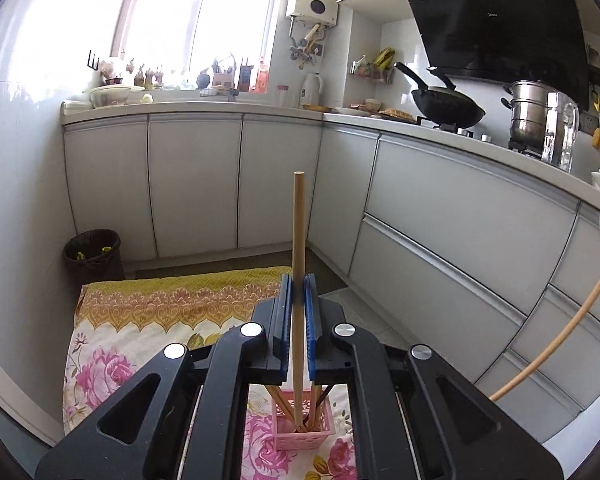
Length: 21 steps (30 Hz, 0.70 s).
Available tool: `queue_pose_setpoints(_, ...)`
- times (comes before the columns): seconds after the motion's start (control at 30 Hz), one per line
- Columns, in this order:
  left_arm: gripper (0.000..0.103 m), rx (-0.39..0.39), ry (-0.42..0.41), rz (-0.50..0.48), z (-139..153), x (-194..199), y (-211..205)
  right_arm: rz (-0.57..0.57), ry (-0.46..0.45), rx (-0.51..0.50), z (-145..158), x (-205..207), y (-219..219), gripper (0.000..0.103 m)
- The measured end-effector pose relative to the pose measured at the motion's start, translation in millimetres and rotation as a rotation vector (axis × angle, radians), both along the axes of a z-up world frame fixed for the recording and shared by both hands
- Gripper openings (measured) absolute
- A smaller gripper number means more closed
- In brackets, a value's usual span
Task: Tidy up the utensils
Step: 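Lower the left gripper's chopstick into the pink holder while the right gripper carries its chopstick, then open the left gripper and withdraw it from the pink holder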
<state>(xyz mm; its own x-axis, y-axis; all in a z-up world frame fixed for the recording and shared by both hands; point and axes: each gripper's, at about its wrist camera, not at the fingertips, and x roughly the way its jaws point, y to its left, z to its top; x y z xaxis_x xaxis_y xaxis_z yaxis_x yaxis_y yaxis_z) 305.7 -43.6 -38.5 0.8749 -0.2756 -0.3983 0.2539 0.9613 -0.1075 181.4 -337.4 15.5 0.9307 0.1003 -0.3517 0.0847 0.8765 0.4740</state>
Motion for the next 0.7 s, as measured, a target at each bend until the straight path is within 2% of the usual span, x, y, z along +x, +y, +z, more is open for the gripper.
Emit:
queue_pose_setpoints(0.27,0.006,-0.001,0.072,0.014,-43.4,26.3,-0.2,0.001,0.025,0.007,-10.3,15.0,-0.3,0.008)
queue_pose_setpoints(0.33,0.012,0.0,0.069,0.021,-42.9,24.2,2.7,0.005,0.026,0.006,-11.6,17.9,2.8,0.008)
queue_pose_setpoints(0.4,0.028,-0.023,0.043,0.012,-33.0,16.8,8.9,0.013,0.026,0.005,-11.5,20.9,7.2,0.008)
queue_pose_setpoints(0.5,0.033,-0.041,-0.031,0.012,-6.5,0.5,17.7,0.024,0.019,0.006,-10.1,24.5,14.6,0.008)
queue_pose_setpoints(0.57,0.043,-0.07,-0.076,0.024,13.9,-15.2,29.3,0.03,0.012,0.002,-7.7,28.6,19.7,0.008)
queue_pose_setpoints(0.6,0.053,-0.089,-0.099,0.037,22.8,-23.9,37.8,0.034,0.005,0.0,-6.7,30.3,23.0,0.008)
queue_pose_setpoints(0.67,0.06,-0.132,-0.137,0.057,37.8,-40.5,54.6,0.036,-0.007,-0.013,-4.6,34.4,31.1,0.008)
queue_pose_setpoints(0.7,0.06,-0.149,-0.153,0.078,42.9,-49.5,64.7,0.041,-0.012,-0.016,-4.0,37.3,35.3,0.008)
